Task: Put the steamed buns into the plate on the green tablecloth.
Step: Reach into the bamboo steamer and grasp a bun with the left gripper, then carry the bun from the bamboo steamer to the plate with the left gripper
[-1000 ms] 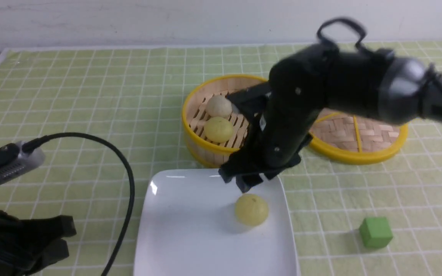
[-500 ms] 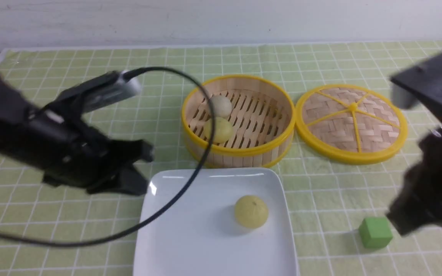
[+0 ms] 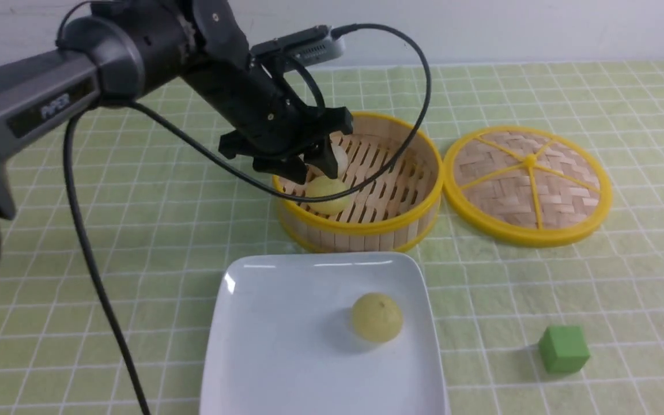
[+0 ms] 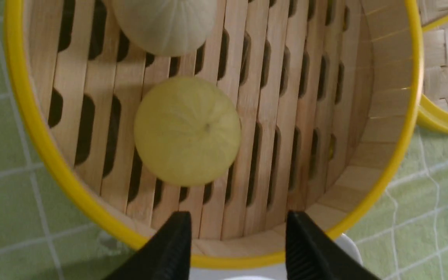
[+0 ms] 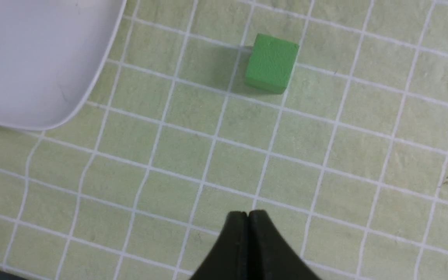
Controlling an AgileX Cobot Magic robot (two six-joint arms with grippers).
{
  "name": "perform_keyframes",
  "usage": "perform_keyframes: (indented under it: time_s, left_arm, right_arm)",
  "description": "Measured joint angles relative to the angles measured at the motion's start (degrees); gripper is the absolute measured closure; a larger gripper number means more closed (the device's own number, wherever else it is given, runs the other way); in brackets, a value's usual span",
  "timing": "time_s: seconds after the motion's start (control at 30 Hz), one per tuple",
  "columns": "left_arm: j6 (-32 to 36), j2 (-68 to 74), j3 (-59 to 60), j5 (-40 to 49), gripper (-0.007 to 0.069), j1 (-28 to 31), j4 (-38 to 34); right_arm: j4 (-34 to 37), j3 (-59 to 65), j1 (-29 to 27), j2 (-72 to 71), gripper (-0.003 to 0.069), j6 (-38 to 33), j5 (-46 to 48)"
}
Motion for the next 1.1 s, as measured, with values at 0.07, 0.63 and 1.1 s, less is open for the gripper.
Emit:
perform_keyframes:
  time_s: [0.07,0.63,1.1]
  left_arm:
    - [0.00,2.51,-1.64,-0.67,0.0221,-0.66,0.55]
    - [-2.26,-4.50,-7.08,8.16,0.0609,-2.63,11.23]
    - [-8.15,-12.32,24.75,5.60,0.0537,-17.86,17.58]
  right_arm:
    - [-0.07,0.00,-0.06,0.00,0.0661,0.00,0.10]
    - [3.09,0.00,-0.18,0.00,0.0652,0.00,1.79]
    - [3.11,0.00,-0.18,0.00,0.0635,0.26,1.20]
